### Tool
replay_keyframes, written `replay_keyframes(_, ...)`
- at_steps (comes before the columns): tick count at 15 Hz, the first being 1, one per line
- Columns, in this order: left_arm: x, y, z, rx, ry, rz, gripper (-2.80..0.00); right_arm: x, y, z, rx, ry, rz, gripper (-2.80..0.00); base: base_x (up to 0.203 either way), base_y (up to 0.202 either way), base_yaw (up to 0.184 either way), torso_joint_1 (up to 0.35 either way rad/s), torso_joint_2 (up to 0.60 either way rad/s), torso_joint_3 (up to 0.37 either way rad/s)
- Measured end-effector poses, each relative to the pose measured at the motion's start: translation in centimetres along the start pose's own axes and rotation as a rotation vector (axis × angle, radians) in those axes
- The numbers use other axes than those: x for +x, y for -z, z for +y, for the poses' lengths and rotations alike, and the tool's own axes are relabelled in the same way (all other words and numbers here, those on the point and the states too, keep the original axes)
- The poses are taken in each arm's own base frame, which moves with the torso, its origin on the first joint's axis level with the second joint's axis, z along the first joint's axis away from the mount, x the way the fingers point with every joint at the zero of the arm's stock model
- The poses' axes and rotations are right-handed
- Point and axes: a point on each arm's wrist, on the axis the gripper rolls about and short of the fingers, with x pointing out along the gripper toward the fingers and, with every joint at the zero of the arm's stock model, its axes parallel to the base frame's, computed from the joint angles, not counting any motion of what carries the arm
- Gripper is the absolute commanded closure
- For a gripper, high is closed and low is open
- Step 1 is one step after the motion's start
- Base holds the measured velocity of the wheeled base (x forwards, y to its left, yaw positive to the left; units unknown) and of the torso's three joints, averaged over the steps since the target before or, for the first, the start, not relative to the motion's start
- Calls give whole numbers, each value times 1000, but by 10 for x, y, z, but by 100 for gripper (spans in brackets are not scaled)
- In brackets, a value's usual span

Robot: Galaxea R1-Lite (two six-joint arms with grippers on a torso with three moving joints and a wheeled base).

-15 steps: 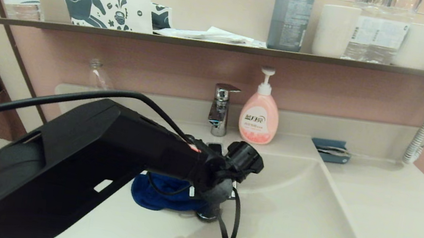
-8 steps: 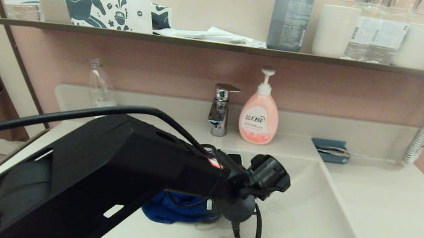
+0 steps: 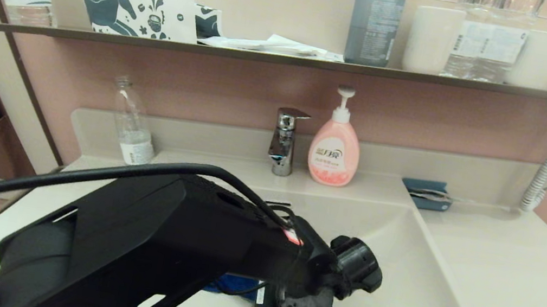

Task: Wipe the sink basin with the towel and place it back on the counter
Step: Wipe the sink

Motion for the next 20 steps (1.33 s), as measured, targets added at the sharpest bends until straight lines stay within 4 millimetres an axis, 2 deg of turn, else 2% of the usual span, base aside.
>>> replay_keyframes(4, 1, 17, 19, 56, -56, 73, 0, 0, 0, 0, 0, 0, 0, 0, 0, 0, 0, 0, 0, 0)
replay_keyframes(11, -4, 38, 71, 155, -185, 183, 0, 0, 0, 0, 0, 0, 0, 0, 0, 0, 0, 0, 0, 0)
replay_keyframes(14, 7, 23, 104, 166, -225, 223, 0, 0, 0, 0, 0, 0, 0, 0, 0, 0, 0, 0, 0, 0)
replay_keyframes(20, 42, -29, 162, 133, -210, 146, 0, 0, 0, 0, 0, 0, 0, 0, 0, 0, 0, 0, 0, 0)
